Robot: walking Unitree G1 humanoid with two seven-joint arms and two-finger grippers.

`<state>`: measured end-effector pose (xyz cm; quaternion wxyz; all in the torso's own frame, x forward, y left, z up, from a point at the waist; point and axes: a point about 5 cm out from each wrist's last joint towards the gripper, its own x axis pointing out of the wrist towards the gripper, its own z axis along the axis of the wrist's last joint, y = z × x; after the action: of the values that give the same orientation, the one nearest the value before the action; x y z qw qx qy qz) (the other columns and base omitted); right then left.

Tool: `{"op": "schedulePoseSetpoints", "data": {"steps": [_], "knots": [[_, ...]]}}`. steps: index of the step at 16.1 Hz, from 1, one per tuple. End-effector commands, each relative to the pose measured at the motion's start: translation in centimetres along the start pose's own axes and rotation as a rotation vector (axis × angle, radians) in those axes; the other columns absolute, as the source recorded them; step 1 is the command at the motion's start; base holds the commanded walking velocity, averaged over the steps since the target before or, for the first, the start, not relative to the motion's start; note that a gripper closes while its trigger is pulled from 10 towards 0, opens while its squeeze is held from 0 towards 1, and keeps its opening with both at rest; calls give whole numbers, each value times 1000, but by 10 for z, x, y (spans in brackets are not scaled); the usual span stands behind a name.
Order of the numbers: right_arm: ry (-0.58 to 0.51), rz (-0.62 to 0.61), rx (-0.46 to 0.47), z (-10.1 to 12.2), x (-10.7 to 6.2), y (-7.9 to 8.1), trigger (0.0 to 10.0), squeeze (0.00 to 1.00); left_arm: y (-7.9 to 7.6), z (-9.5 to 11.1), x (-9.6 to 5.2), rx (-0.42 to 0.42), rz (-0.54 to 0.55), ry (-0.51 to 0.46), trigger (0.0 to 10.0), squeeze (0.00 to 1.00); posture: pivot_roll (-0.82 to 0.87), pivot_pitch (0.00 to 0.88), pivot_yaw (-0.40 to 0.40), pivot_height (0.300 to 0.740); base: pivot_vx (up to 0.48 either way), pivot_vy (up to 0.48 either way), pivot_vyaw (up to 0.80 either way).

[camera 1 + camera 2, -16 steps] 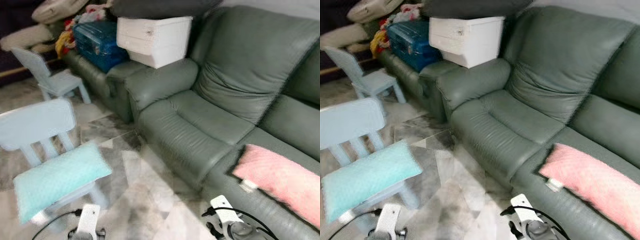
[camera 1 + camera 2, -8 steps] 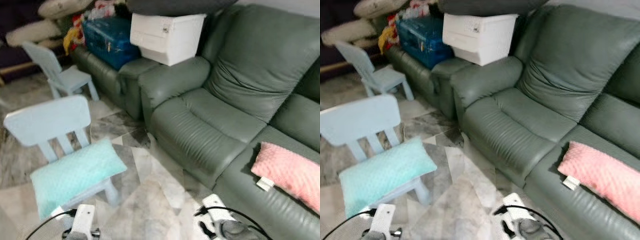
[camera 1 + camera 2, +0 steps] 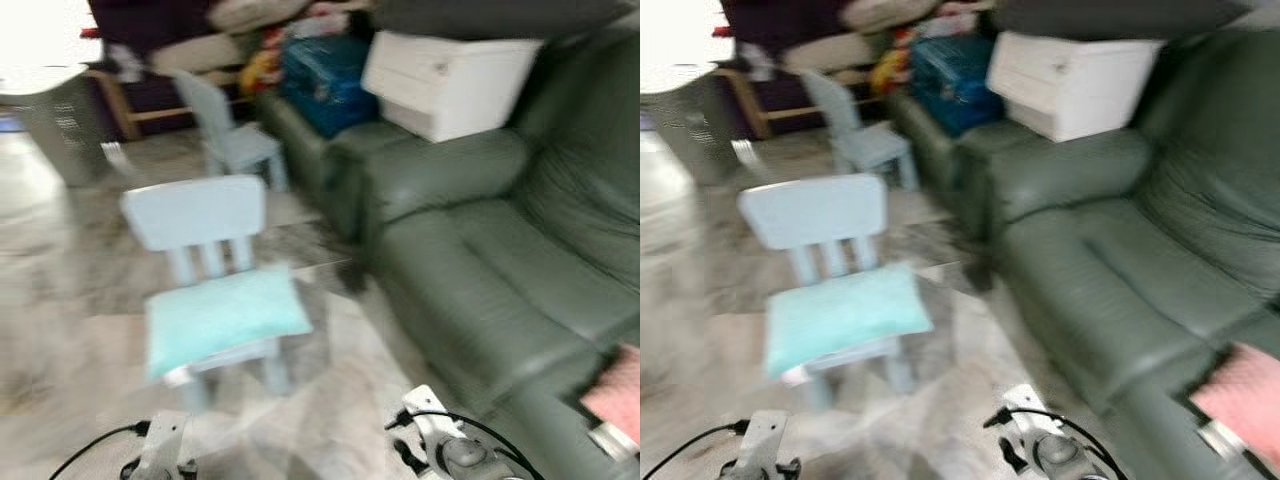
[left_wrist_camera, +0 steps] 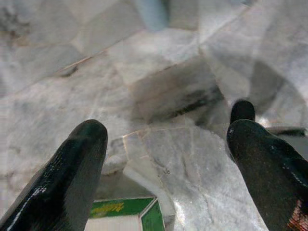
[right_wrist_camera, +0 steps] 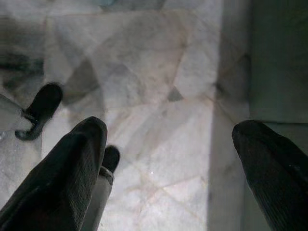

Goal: Move the pillow to the sofa

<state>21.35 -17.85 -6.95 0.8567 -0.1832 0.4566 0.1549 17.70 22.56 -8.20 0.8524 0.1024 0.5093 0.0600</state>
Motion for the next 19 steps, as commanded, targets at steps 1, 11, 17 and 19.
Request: {"op": "schedulePoseSetpoints", "data": {"steps": [1, 11, 17, 19], "knots": [[5, -2, 2, -1, 0, 0, 10000, 0, 0, -1, 0, 16, -1, 5, 10000, 0, -70, 0, 5, 740, 0, 0, 800], [-33, -127, 590, -14, -1, 5, 10000, 0, -1, -1, -1, -156, 0, -39, 10000, 0, -65, 0, 9, 740, 0, 0, 80], [-420, -134, 697, 58, -12, -55, 10000, 0, 13, 59, -4, -351, -70, -331, 10000, 0, -78, 0, 16, 740, 0, 0, 0], [-658, -122, 615, 93, -25, -62, 10000, 0, 29, 135, -23, -372, -134, -654, 10000, 0, -80, 0, 8, 740, 0, 0, 0]]}}
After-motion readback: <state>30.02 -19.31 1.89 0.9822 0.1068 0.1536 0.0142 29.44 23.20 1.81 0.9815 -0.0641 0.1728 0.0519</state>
